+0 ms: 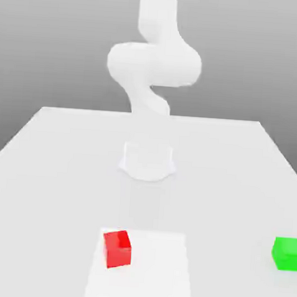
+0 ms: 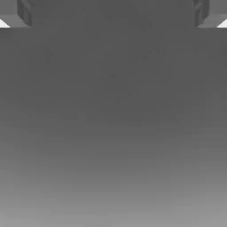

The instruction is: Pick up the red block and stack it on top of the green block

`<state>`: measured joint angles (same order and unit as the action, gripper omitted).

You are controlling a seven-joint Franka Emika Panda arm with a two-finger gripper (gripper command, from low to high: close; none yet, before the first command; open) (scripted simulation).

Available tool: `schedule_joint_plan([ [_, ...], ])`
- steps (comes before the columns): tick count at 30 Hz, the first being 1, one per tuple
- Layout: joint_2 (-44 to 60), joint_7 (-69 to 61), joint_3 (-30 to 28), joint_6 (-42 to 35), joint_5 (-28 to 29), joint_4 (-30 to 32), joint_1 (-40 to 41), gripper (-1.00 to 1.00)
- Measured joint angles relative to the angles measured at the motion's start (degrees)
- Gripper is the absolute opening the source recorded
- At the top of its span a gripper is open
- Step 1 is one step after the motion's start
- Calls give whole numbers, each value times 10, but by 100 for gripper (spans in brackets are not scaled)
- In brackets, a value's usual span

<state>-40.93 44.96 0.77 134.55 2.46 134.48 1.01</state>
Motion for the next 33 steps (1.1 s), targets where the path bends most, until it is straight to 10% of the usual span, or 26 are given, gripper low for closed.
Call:
schedule_joint_plan([
  [12, 263, -84, -21, 144, 77, 138, 33, 0],
  [27, 543, -266, -22, 348, -49, 214, 45, 0],
  [28, 555, -267, -22, 359, -49, 213, 45, -100],
  [33, 555, -266, -21, 358, -48, 213, 46, -100],
])
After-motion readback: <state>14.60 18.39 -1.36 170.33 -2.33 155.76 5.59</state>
